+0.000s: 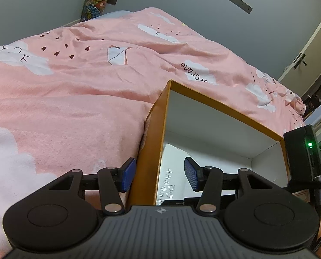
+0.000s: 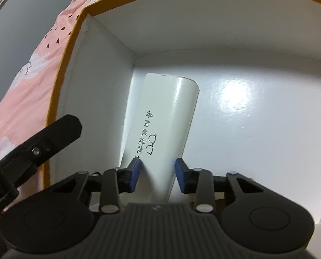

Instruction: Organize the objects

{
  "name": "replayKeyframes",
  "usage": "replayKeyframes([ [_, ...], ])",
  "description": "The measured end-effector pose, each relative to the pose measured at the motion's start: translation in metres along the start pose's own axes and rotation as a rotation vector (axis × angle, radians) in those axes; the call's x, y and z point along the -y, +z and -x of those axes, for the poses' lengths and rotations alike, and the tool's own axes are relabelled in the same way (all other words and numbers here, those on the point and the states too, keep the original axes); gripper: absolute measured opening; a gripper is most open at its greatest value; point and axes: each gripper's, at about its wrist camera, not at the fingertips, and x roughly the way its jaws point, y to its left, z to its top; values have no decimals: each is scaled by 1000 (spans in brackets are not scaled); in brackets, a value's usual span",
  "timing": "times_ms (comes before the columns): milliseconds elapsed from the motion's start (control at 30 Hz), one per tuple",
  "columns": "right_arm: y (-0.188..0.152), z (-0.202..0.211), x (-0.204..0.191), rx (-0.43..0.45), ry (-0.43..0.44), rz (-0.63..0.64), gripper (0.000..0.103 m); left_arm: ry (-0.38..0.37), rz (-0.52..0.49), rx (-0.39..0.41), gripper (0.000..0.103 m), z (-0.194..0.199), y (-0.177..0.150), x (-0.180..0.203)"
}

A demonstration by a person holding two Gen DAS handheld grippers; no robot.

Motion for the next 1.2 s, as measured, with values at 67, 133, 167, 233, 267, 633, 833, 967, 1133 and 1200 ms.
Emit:
replayKeyframes([
  [67, 1, -3, -1, -10, 24, -14, 32, 2, 2, 1, 58, 0, 0, -1],
  [133, 1, -6, -1, -14, 38, -25, 30, 0, 5, -2, 58, 0, 0, -2],
  [167, 1, -6, -1, -14, 43, -25, 29, -1, 6, -2, 58, 0, 0, -2],
  [233, 1, -7, -1, -14, 50, -24, 27, 2, 3, -4, 58, 0, -1, -1],
  [267, 1, -7, -1, -13, 50, -17, 27, 3, 1, -4, 58, 1, -1, -1],
  [633, -5, 38, -8, 95, -8, 106, 39, 4, -12, 6, 59, 8, 1, 0],
  [833, -20, 71, 5, 141, -85, 124, 61, 12, -35, 10, 59, 11, -1, 3],
  [967, -30, 86, 13, 134, -123, 129, 74, 13, -64, 15, 59, 14, -3, 9],
  [1133, -44, 95, 24, 111, -174, 159, 81, 12, -71, 10, 60, 17, -4, 12],
  [1200, -43, 92, 30, 91, -172, 141, 82, 13, -76, 8, 60, 16, -4, 13],
])
